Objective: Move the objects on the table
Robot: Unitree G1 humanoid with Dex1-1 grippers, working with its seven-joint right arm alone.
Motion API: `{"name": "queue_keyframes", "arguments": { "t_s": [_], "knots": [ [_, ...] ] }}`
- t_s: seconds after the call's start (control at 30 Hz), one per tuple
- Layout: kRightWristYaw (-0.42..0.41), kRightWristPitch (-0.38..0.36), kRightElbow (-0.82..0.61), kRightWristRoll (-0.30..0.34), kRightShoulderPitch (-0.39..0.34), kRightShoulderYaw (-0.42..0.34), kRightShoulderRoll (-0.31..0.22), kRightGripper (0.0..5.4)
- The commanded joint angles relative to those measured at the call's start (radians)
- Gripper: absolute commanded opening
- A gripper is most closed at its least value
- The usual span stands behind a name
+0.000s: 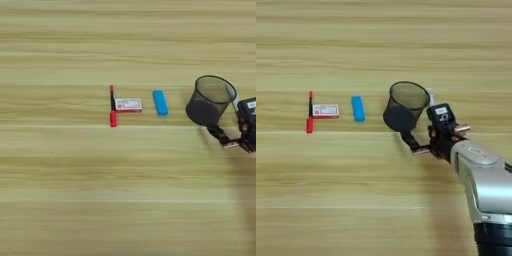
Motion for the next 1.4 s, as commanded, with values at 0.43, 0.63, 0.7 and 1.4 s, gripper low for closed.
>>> {"name": "queue_keyframes", "arguments": {
  "t_s": [0.43, 0.63, 0.7, 1.4],
  "knots": [
    [-0.004, -0.086, 0.087, -0.002, -0.161, 0.023, 0.000, 5.38],
    [-0.006, -0.111, 0.175, -0.011, -0.227, 0.039, 0.004, 5.38],
    [-0.005, -0.120, 0.200, -0.014, -0.244, 0.043, 0.002, 5.38],
    [-0.012, -0.208, 0.475, -0.051, -0.435, 0.086, 0.021, 5.38]
  ]
}}
